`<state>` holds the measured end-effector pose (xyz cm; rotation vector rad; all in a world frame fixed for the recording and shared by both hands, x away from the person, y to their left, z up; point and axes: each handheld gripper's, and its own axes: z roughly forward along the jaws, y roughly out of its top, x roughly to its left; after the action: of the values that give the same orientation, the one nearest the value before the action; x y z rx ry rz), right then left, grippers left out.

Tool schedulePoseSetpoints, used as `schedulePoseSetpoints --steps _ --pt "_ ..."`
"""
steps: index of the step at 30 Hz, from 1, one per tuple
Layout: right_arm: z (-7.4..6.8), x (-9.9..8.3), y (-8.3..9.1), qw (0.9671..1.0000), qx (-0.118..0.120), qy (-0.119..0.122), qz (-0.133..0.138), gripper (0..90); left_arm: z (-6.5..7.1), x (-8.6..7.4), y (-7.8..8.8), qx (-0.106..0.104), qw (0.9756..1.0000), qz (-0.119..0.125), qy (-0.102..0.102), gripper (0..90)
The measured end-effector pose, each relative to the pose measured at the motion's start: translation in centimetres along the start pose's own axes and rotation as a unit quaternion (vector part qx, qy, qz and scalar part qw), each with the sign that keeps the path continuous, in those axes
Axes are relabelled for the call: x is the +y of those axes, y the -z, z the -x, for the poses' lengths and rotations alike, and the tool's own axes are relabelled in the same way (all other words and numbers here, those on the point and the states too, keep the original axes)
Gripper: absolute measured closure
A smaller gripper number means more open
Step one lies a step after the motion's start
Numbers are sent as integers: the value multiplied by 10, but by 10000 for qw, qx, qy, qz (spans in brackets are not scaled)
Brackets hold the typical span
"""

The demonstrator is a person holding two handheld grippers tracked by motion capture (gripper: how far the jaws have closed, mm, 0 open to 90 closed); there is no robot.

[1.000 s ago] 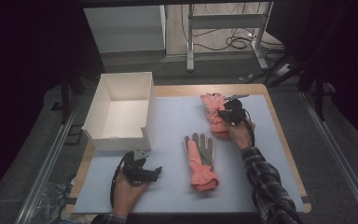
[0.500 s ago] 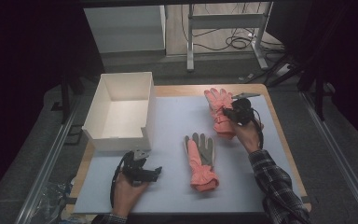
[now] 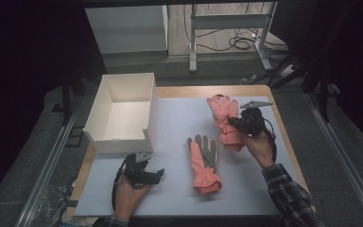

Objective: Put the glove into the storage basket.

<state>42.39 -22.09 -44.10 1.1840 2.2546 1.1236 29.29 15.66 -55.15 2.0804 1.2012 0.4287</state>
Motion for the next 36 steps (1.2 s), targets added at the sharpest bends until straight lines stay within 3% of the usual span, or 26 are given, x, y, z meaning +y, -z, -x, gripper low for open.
schedulePoseSetpoints --steps 6,21,26,29,31,36 --pt "-17 -12 21 9997 230 -68 -9 865 0 0 0 6 10000 -1 -15 67" --pt "-82 -30 58 9974 688 -72 -209 863 0 0 0 1 10000 9 21 67" --pt "-105 -28 56 9974 651 -33 -298 862 0 0 0 -3 10000 2 19 67" --pt "-113 -30 50 9969 701 -159 -321 862 0 0 0 0 10000 8 20 67" --pt "-117 -32 44 9963 741 -252 -343 861 0 0 0 2 10000 12 21 67" --pt "-119 -40 31 9971 537 -406 -368 860 0 0 0 7 10000 12 4 67"
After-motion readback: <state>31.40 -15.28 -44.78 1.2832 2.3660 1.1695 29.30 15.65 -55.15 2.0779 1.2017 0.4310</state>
